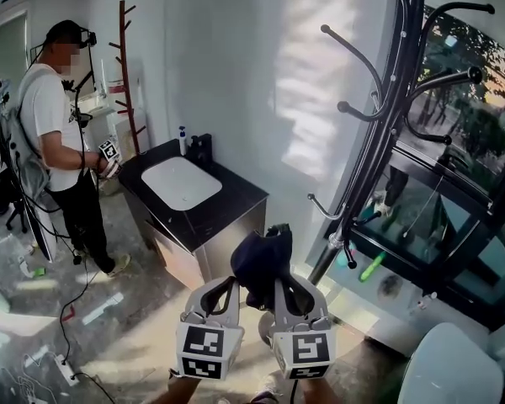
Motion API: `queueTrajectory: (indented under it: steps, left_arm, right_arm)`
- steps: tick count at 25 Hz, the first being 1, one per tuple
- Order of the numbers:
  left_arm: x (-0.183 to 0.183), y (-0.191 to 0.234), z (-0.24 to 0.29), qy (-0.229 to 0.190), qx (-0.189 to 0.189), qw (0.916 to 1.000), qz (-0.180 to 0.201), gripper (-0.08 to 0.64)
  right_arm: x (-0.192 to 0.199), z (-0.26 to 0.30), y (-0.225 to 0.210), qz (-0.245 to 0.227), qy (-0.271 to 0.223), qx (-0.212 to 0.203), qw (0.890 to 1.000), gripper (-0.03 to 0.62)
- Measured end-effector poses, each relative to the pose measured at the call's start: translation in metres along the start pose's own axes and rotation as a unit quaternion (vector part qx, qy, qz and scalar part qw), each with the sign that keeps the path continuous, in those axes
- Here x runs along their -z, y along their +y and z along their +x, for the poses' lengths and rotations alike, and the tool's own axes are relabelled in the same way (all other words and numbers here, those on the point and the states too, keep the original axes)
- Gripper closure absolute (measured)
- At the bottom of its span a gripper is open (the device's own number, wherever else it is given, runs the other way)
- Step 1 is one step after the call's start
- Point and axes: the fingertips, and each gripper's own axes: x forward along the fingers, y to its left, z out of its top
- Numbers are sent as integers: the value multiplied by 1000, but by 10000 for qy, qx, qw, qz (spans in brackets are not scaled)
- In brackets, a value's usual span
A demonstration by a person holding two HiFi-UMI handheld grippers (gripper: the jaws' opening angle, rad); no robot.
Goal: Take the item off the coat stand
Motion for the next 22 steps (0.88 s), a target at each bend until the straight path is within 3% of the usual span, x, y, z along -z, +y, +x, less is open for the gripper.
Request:
queueTrajectory:
  steps: [22]
  left_arm:
    - [28,8,-39,154,-10,9998,-92,555]
  right_arm:
    - [9,-20,38,37,94,18,9999,557]
